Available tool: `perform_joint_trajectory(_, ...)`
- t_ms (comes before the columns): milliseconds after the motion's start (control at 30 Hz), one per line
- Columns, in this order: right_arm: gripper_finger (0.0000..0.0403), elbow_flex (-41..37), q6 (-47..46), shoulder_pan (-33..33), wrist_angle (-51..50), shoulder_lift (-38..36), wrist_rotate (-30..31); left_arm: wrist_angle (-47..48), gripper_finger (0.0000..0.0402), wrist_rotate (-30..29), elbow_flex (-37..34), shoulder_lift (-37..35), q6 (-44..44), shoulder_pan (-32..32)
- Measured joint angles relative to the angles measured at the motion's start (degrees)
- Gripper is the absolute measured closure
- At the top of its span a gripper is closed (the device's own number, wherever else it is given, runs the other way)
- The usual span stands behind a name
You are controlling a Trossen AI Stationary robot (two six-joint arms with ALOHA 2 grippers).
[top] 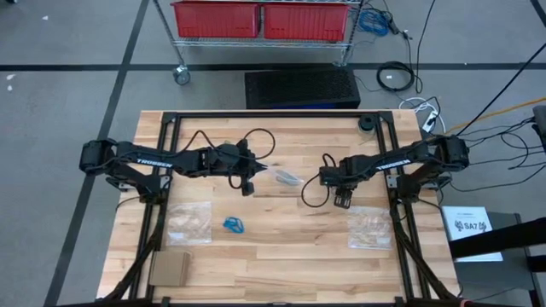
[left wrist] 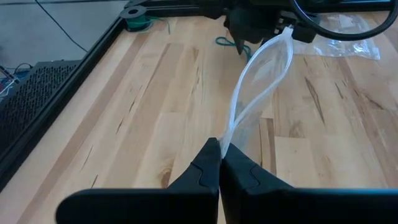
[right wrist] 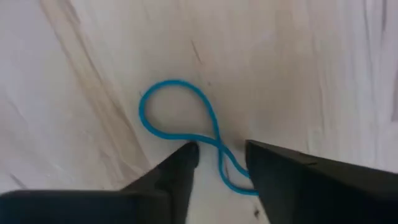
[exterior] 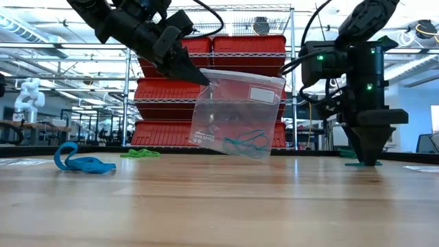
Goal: Sort rubber bands
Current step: Put the blue rubber band into the open transparent zip lock bag
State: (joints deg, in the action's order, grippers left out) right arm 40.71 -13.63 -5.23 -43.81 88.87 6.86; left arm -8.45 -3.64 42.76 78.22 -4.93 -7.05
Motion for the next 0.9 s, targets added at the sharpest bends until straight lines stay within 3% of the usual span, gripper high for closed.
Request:
perform_joint_trajectory(133, 0.037, -0.04, -0.15, 0.4, 1.28, 0.1, -0.49, -0.01, 0.0401, 0.0, 0.0, 0.0, 0.0, 0.0)
perform_joint_trajectory(200, 0.0391, -0.07, -0.17, 1.14, 1.98, 0.15, -0.22, 0.0, 0.0401, 0.0, 0.0, 0.0, 0.0, 0.0)
perform_joint_trajectory(400, 0.0401, 2.77, -1.36, 3.59, 0.35, 0.64, -0.3, -0.02, 0.0401, -0.02, 0.0, 0.0, 0.0, 0.0)
perform_joint_trajectory(633, 0.0403, 10.27, -2.15, 6.98, 5.05, 0.81, -6.06, 0.0, 0.0401, -0.04, 0.0, 0.0, 0.0, 0.0)
perform_joint_trajectory(900, 0.0403, 19.98, -3.94, 12.53, 5.51, 0.61, -7.24, -0.03, 0.0401, -0.07, 0.0, 0.0, 0.02, 0.0)
